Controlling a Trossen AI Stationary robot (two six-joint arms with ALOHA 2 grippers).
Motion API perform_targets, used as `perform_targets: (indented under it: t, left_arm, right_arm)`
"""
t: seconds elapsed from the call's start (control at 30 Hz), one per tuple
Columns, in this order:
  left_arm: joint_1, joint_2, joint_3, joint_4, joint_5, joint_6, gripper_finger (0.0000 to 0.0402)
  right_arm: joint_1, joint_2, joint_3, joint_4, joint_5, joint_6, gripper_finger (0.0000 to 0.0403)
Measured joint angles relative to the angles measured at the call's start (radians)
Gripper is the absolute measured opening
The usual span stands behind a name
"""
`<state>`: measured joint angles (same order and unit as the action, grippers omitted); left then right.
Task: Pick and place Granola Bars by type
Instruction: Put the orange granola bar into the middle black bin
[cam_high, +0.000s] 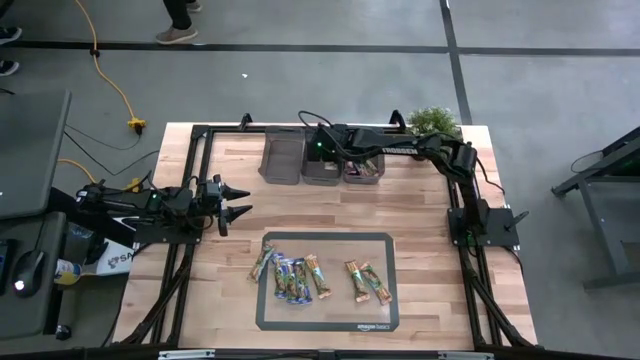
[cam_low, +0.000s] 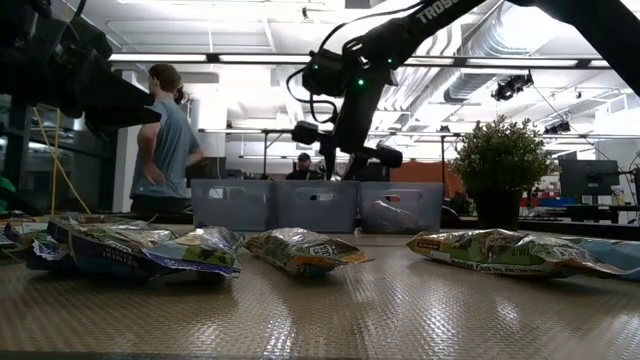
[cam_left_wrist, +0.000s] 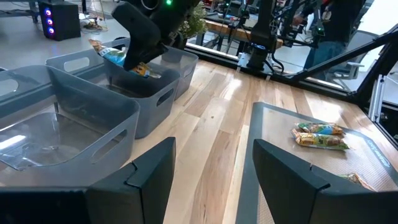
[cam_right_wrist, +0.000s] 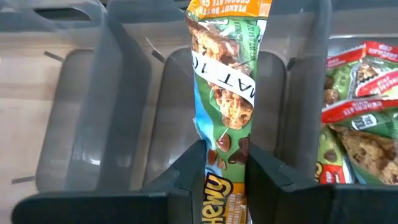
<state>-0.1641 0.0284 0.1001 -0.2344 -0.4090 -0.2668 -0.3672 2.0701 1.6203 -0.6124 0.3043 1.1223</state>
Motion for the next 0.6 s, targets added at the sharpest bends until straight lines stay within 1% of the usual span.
perform_targets:
  t: [0.43,0.6]
  left_arm:
    - [0.0,0.0,0.0,0.0,0.0,0.0,0.0211]
    - [0.0,0.0,0.0,0.0,0.0,0.0,0.0211]
  right_arm:
    - [0.0,0.0,0.0,-0.001,-0.008,-0.004,0.0079]
    - [0.0,0.0,0.0,-0.001,-0.008,-0.005,0.0095]
